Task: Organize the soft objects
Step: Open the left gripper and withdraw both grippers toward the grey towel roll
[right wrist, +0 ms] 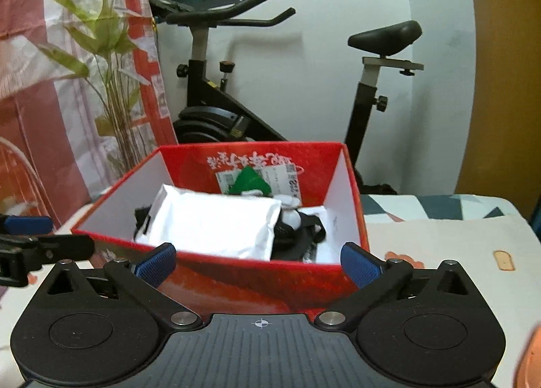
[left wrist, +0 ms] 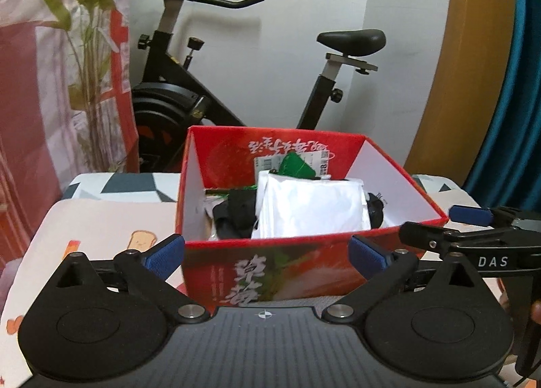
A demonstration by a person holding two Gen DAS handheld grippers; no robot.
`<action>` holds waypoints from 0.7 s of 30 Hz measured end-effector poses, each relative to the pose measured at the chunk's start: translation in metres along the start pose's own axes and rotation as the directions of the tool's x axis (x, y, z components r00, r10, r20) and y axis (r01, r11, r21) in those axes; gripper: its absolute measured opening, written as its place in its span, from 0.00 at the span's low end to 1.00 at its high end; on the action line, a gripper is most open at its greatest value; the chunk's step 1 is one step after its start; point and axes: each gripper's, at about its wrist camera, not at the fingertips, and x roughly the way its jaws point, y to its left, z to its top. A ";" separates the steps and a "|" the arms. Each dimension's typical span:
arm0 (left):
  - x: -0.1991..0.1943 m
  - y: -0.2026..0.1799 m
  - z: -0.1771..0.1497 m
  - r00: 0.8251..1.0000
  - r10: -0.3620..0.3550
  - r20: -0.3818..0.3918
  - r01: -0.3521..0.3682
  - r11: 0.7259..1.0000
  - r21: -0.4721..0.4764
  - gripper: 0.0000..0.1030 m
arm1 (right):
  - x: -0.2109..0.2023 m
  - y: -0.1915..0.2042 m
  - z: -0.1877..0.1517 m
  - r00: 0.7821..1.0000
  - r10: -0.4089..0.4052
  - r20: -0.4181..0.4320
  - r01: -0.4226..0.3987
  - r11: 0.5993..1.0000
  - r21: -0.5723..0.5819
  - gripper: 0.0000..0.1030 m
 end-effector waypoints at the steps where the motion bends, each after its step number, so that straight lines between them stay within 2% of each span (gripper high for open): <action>1: -0.002 0.001 -0.002 1.000 0.008 0.001 -0.008 1.000 -0.002 1.00 | -0.002 0.000 -0.002 1.000 -0.006 0.002 0.006 1.000 -0.002 1.00; 3: -0.003 0.003 -0.006 1.000 0.023 0.005 -0.023 1.000 -0.008 1.00 | -0.004 -0.001 -0.008 1.000 -0.009 -0.001 0.009 1.000 -0.001 1.00; 7: -0.007 0.006 -0.015 0.998 0.060 0.013 -0.060 0.998 -0.023 1.00 | -0.006 -0.007 -0.016 0.998 0.052 -0.021 -0.051 0.998 0.027 1.00; 14: -0.006 0.010 -0.029 0.997 0.078 0.014 -0.078 0.997 -0.022 1.00 | -0.011 -0.009 -0.030 0.998 0.056 0.014 -0.057 0.998 0.006 1.00; 18: -0.003 0.012 -0.035 0.997 0.080 0.011 -0.079 0.996 -0.031 1.00 | -0.008 -0.011 -0.036 0.999 0.046 -0.013 -0.046 0.999 0.001 1.00; 21: 0.000 0.013 -0.040 0.997 0.080 -0.002 -0.080 0.996 -0.038 1.00 | -0.003 -0.016 -0.041 0.996 0.079 -0.050 -0.078 0.997 0.016 1.00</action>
